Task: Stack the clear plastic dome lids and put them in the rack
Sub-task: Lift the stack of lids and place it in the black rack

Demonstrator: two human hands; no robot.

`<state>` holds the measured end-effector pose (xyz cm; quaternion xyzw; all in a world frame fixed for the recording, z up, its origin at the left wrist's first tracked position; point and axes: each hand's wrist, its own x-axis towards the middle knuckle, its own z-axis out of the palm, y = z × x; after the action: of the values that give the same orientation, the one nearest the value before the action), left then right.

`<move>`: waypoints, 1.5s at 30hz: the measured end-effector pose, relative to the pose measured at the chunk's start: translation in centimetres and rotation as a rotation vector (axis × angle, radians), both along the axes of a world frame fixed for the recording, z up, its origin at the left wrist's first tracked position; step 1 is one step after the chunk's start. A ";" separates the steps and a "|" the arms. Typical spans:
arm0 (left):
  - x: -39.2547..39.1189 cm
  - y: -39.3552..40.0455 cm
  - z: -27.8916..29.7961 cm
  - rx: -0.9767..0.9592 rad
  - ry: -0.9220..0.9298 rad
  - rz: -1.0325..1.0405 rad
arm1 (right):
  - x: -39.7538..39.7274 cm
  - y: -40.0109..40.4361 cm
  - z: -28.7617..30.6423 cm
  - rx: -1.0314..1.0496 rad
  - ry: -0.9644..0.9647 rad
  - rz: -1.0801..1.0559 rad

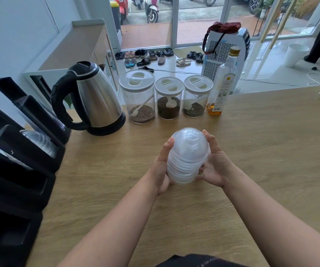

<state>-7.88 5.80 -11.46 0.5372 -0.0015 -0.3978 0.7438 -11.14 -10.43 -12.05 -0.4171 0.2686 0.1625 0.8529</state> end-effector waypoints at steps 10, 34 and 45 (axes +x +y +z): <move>-0.8 0.0 0.5 0.044 -0.002 0.018 | -0.4 -0.4 0.3 0.015 0.013 0.094; -3.0 0.8 6.0 0.041 -0.047 0.234 | -2.1 2.0 10.1 -0.089 -0.156 0.151; -3.6 1.5 9.5 -0.009 -0.055 0.440 | -2.1 2.9 14.9 -0.117 -0.151 0.260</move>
<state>-11.49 7.25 -1.99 0.5318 0.0936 -0.2109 0.8149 -13.20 -7.58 2.89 -0.5083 0.1563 0.2239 0.8167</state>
